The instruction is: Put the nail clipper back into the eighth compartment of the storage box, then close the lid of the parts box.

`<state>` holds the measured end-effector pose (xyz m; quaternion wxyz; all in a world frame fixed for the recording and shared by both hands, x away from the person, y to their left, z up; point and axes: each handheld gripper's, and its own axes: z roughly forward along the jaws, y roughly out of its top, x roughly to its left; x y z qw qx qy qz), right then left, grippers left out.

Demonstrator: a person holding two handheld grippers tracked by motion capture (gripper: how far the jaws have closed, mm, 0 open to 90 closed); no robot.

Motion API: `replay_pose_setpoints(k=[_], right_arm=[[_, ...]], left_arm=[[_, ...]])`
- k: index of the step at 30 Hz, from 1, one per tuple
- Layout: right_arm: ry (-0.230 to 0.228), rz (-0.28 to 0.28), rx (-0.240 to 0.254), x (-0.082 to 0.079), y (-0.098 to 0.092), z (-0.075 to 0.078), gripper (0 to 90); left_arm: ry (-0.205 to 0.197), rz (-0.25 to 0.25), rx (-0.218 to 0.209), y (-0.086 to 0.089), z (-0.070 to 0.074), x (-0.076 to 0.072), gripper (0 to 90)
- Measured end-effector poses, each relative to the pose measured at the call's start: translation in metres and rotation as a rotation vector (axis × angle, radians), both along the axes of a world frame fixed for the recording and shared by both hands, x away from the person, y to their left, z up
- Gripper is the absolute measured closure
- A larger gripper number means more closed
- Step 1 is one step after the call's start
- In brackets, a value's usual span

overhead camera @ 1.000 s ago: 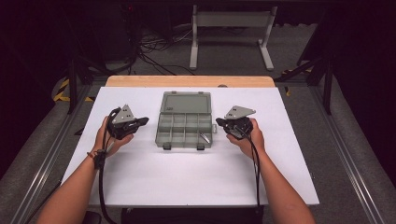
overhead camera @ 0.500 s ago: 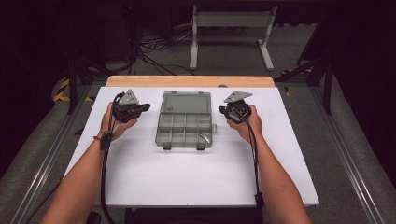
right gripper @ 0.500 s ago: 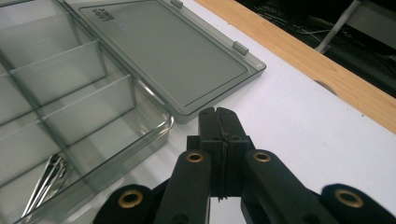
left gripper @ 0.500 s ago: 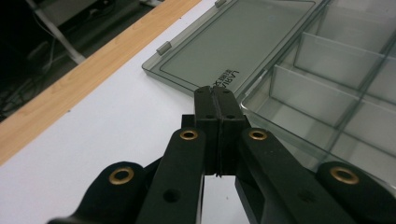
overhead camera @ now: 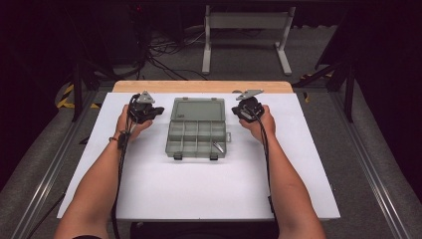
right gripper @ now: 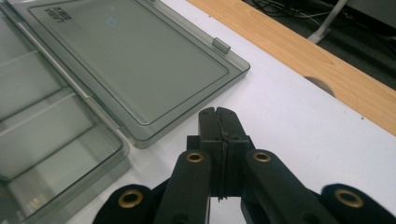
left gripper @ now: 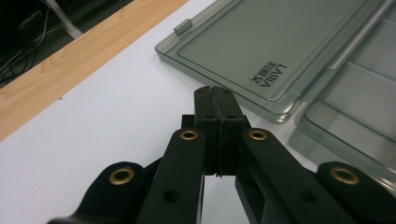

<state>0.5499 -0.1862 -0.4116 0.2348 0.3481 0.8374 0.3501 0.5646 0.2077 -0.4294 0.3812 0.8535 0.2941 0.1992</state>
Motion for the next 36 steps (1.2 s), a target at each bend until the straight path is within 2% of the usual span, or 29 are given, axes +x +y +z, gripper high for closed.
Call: replay_pose_setpoints(k=[3, 4, 7, 10, 12, 15, 17, 20, 25, 28, 30, 31, 36], right_arm=[[0.009, 0.001, -0.007, 0.006, 0.002, -0.003, 90.0], [0.017, 0.001, -0.011, 0.007, 0.003, -0.005, 90.0], [0.028, 0.006, -0.037, 0.011, 0.008, -0.008, 90.0], [0.036, 0.009, -0.048, 0.014, 0.012, -0.010, 90.0], [0.036, 0.012, -0.050, 0.015, 0.013, -0.011, 90.0], [0.050, 0.008, -0.064, 0.016, 0.015, -0.014, 90.0], [0.058, 0.006, -0.066, 0.017, 0.016, -0.014, 90.0], [0.068, 0.009, -0.074, 0.017, 0.017, -0.015, 90.0], [0.096, 0.020, -0.116, 0.018, 0.023, -0.020, 90.0], [0.115, 0.032, -0.128, 0.018, 0.026, -0.024, 90.0], [0.130, 0.037, -0.135, 0.018, 0.027, -0.026, 90.0], [0.138, 0.044, -0.157, 0.019, 0.029, -0.029, 90.0], [0.151, 0.057, -0.163, 0.022, 0.029, -0.028, 90.0]], left_arm=[[-0.001, 0.007, 0.012, 0.000, -0.001, 0.005, 89.7], [0.006, 0.009, 0.005, -0.001, -0.003, 0.006, 89.8], [0.022, 0.010, 0.022, -0.003, -0.008, 0.008, 89.7], [0.024, 0.010, 0.021, -0.003, -0.010, 0.009, 89.8], [0.040, 0.013, 0.023, -0.006, -0.014, 0.010, 89.7], [0.046, 0.016, 0.038, -0.008, -0.016, 0.011, 89.8], [0.045, 0.015, 0.052, -0.009, -0.016, 0.011, 89.7], [0.068, 0.009, 0.065, -0.011, -0.019, 0.011, 89.7], [0.101, 0.001, 0.074, -0.017, -0.025, 0.009, 89.7], [0.103, -0.015, 0.088, -0.022, -0.028, 0.008, 89.8], [0.098, -0.013, 0.082, -0.023, -0.029, 0.008, 89.8], [0.098, -0.013, 0.082, -0.023, -0.029, 0.008, 89.8], [0.103, -0.031, 0.071, -0.024, -0.029, 0.009, 89.7]])
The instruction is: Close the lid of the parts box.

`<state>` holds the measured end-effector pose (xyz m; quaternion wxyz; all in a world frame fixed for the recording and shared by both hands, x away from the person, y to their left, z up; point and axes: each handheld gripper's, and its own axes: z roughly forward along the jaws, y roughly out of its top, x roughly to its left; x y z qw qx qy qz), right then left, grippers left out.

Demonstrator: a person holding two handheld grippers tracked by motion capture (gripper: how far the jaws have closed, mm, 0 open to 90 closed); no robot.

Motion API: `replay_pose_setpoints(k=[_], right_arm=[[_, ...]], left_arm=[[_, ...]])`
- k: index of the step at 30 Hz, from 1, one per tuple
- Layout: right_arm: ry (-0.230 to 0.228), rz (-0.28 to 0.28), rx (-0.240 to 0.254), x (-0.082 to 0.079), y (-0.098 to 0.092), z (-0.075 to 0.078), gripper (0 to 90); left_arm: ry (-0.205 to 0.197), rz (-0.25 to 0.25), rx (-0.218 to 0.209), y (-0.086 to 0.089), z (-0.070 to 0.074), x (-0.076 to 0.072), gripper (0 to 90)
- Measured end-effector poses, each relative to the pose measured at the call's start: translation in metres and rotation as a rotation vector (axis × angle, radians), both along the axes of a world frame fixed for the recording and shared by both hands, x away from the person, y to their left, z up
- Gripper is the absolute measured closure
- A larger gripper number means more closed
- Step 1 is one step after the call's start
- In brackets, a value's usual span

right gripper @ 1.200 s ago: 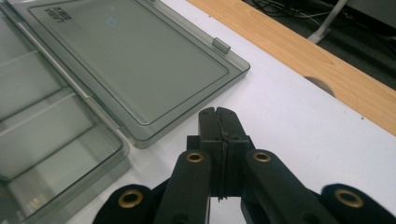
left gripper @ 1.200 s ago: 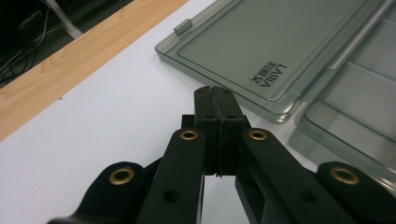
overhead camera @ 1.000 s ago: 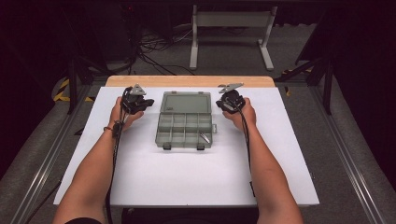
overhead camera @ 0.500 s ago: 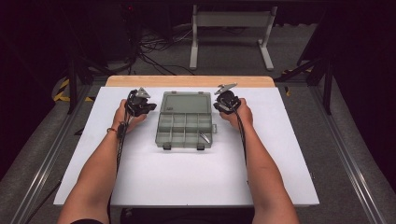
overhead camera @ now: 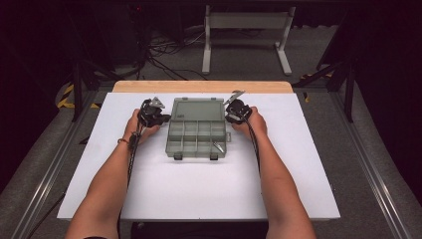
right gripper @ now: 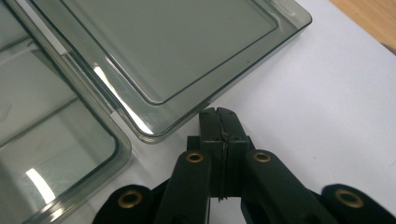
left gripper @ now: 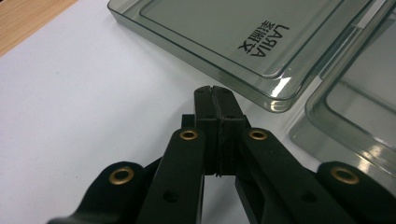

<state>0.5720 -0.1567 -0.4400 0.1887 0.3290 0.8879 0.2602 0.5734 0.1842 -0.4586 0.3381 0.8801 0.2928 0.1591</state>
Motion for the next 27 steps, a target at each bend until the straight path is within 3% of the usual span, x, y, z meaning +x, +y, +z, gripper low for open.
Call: replay_pose_setpoints(k=[8, 12, 18, 27], right_arm=[[-0.011, 0.044, -0.041, 0.007, 0.005, 0.001, 90.0], [-0.027, 0.038, -0.040, 0.010, 0.007, 0.000, 90.0], [-0.048, 0.011, 0.035, 0.014, 0.003, -0.005, 90.0], [-0.106, -0.026, 0.067, 0.018, 0.005, -0.009, 90.0]], left_arm=[[0.002, -0.018, 0.042, -0.007, 0.003, 0.006, 89.6], [-0.001, 0.009, 0.026, -0.011, 0.002, 0.010, 89.5], [-0.014, 0.050, 0.007, -0.016, 0.000, 0.014, 89.5], [-0.037, 0.073, -0.018, -0.019, -0.002, 0.017, 89.6]])
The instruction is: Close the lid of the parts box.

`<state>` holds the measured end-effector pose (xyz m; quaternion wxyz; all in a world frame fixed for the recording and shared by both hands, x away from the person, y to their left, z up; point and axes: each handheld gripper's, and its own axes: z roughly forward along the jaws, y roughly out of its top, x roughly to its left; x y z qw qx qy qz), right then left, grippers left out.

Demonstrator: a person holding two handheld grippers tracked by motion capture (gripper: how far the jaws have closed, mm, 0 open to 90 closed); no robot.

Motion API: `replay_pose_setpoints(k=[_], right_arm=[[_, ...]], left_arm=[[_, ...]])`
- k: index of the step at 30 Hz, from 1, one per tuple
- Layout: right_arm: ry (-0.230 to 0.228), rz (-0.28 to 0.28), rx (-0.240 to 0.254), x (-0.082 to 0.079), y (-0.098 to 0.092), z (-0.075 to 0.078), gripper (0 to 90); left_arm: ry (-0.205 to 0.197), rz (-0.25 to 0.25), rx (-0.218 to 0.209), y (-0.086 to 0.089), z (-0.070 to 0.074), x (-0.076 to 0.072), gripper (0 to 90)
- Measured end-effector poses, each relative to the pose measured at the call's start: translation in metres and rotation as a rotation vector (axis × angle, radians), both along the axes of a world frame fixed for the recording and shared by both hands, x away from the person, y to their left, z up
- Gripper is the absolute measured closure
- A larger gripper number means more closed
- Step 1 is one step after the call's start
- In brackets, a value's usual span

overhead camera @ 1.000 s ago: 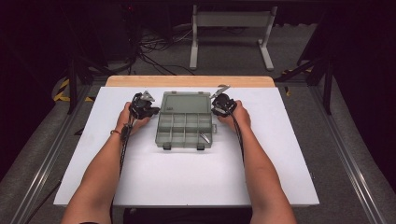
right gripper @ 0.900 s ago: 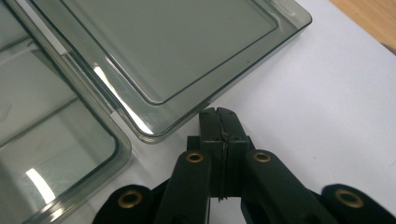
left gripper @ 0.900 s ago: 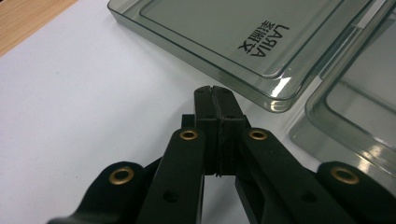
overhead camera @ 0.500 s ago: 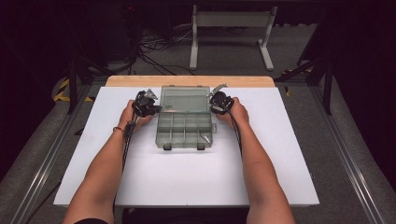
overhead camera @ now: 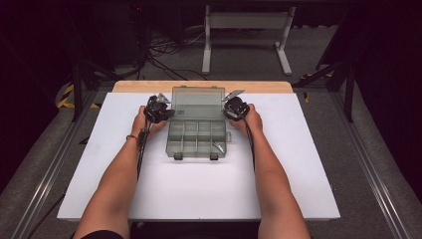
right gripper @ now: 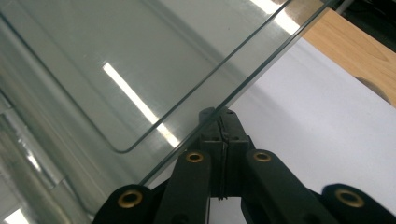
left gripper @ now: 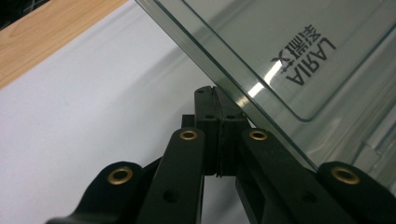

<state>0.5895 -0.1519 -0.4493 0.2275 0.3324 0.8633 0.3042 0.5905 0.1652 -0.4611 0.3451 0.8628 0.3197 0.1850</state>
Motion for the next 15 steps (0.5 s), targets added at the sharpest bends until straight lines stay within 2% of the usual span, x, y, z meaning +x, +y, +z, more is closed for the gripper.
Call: replay_pose_setpoints(k=[5, 10, 15], right_arm=[[-0.021, -0.018, 0.038, 0.0017, 0.0002, 0.0007, 90.0], [-0.043, -0.021, 0.048, 0.0018, 0.0003, 0.0027, 90.0], [-0.074, -0.037, 0.081, 0.0003, -0.0008, 0.0073, 90.0]], left_arm=[[-0.015, 0.009, -0.001, -0.0001, -0.0007, 0.0017, 89.7], [-0.039, 0.021, -0.011, 0.0006, 0.0011, 0.0023, 89.6], [-0.060, 0.022, -0.028, 0.0016, 0.0089, 0.0035, 89.6]])
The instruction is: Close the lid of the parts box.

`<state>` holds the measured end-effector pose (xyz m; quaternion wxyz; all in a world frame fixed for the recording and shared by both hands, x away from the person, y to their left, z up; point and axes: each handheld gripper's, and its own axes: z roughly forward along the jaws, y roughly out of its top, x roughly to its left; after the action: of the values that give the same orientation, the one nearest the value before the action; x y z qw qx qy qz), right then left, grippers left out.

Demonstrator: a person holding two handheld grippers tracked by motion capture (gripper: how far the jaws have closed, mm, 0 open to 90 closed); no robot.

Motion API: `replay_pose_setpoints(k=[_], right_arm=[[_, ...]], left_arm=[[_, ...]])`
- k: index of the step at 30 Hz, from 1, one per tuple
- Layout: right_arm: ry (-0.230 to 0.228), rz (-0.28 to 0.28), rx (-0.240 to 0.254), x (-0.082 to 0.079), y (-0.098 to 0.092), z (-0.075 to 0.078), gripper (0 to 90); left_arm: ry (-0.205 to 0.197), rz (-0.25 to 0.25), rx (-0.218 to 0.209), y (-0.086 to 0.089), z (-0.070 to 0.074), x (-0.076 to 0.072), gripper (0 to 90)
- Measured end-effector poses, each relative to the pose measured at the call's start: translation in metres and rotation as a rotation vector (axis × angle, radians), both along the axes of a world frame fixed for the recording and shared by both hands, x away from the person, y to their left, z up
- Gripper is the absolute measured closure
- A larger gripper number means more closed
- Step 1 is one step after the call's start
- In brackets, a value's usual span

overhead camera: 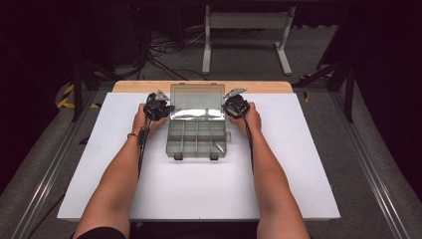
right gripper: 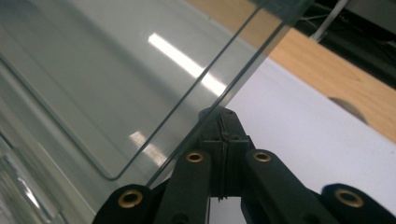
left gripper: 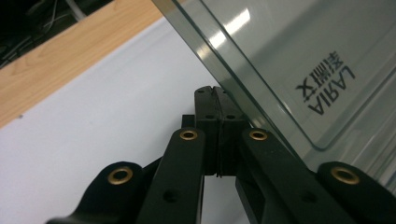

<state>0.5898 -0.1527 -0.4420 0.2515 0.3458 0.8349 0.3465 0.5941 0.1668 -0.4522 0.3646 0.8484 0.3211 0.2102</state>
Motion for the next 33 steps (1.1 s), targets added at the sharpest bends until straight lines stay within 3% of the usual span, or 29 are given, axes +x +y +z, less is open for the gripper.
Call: replay_pose_setpoints(k=[4, 15, 16, 18, 26, 33], right_arm=[[-0.030, -0.010, 0.019, -0.002, -0.001, 0.008, 90.0], [-0.097, -0.025, 0.062, -0.010, -0.002, 0.028, 90.0], [-0.104, -0.026, 0.060, -0.011, -0.001, 0.029, 90.0], [-0.117, -0.030, 0.067, -0.013, -0.002, 0.033, 90.0], [-0.149, -0.035, 0.089, -0.020, -0.001, 0.045, 90.0], [-0.172, -0.037, 0.098, -0.026, -0.001, 0.055, 90.0]], left_arm=[[-0.020, 0.016, -0.027, 0.000, 0.008, -0.001, 89.6], [-0.078, 0.022, -0.034, -0.001, 0.028, -0.007, 89.5], [-0.088, 0.025, -0.054, 0.000, 0.032, -0.009, 89.6], [-0.097, 0.023, -0.041, 0.000, 0.035, -0.010, 89.6], [-0.121, 0.016, -0.063, 0.002, 0.046, -0.016, 89.6], [-0.144, 0.011, -0.052, 0.002, 0.056, -0.022, 89.6]])
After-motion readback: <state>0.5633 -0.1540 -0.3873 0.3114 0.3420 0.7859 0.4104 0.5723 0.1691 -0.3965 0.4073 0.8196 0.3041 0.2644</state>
